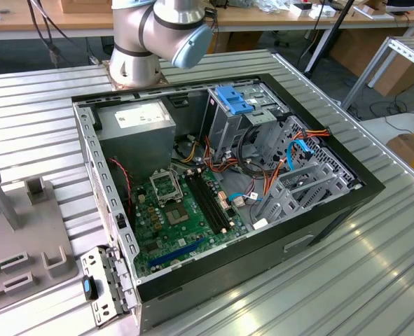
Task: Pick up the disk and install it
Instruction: 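Reach for the disk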
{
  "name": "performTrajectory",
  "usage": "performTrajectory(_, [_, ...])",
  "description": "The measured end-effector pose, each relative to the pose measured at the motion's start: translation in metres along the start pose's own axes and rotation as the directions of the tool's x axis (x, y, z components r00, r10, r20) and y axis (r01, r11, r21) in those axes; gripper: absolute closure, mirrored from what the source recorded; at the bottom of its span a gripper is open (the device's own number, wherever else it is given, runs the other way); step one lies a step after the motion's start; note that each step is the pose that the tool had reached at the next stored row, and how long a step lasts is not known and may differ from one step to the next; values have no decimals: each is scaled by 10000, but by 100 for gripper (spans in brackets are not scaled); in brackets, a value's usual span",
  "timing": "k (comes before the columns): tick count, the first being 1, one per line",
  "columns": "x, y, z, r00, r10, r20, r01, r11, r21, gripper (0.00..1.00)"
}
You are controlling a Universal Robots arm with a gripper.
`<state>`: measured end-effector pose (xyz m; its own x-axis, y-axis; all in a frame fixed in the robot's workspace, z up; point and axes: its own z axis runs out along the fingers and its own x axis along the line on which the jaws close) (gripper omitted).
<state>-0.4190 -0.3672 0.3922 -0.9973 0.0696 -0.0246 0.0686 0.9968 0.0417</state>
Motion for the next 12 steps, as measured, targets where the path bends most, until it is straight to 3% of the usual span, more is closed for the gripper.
performTrajectory(5, [170, 27, -2, 10000, -18, -1, 18, 10000, 4, 89])
performTrajectory(9, [451, 21, -1, 10000, -56, -3, 56, 10000, 8, 89])
performTrajectory(12, [486, 28, 15, 9999, -144, -4, 144, 9999, 6, 89])
